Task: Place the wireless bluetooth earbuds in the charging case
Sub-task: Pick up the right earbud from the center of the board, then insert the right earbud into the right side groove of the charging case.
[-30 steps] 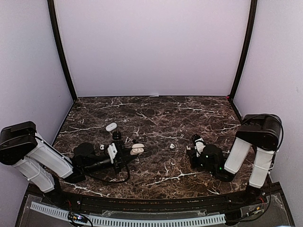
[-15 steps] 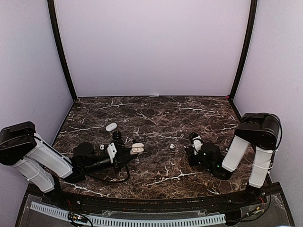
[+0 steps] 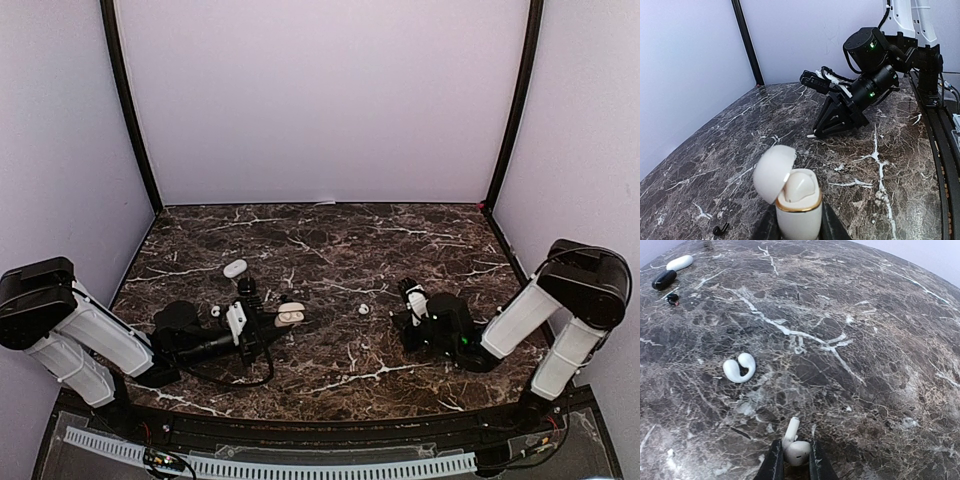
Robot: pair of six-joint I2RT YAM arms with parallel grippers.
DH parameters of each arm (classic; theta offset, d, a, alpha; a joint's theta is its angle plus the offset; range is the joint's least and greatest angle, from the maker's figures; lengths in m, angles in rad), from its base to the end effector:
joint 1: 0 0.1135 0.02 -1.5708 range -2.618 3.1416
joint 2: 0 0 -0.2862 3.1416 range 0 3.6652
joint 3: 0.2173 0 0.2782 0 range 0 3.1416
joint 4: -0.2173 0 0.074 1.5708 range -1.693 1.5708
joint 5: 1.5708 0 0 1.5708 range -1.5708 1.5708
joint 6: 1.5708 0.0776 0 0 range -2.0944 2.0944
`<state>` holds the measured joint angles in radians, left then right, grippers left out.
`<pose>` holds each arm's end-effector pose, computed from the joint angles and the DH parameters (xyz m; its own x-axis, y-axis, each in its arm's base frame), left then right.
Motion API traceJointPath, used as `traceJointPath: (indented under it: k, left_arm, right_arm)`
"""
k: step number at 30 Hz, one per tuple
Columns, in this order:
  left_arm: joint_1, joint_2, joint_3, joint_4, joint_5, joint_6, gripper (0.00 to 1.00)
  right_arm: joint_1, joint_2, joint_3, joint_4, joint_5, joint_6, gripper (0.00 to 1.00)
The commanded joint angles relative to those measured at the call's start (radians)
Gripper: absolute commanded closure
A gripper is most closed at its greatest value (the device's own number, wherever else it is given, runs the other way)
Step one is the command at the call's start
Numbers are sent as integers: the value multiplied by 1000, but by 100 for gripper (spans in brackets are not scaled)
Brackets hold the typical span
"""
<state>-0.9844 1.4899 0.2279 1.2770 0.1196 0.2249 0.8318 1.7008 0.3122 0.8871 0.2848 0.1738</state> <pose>0.1514 -0.2447 0.1604 0.2072 0.0882 -0.9743 0.8687 0.4415 0.2247 0.2152 0.2037 0.0696 -0.4129 -0.2067 -0.8870 -0.4792 0.8775 0.0186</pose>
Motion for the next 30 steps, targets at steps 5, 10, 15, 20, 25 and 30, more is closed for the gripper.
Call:
traceJointPath:
  k: [5, 10, 15, 20, 25, 30]
  left_arm:
    - [4, -25, -1, 9, 24, 8, 87]
    - [4, -20, 2, 8, 58, -6, 87]
    - [4, 0, 11, 7, 184, -25, 87]
    - [4, 21, 1, 27, 259, 28, 87]
    - [3, 34, -10, 46, 291, 73, 87]
    - [1, 48, -9, 51, 292, 87, 87]
  right_arm:
    - [0, -186, 19, -227, -142, 22, 96]
    - [16, -283, 39, -331, -256, 19, 96]
    - [66, -363, 127, -497, -408, -28, 97]
    - [136, -415, 259, -671, -533, -65, 97]
    - [170, -435, 359, -777, -611, -20, 97]
    - [192, -414, 427, -819, -715, 52, 97]
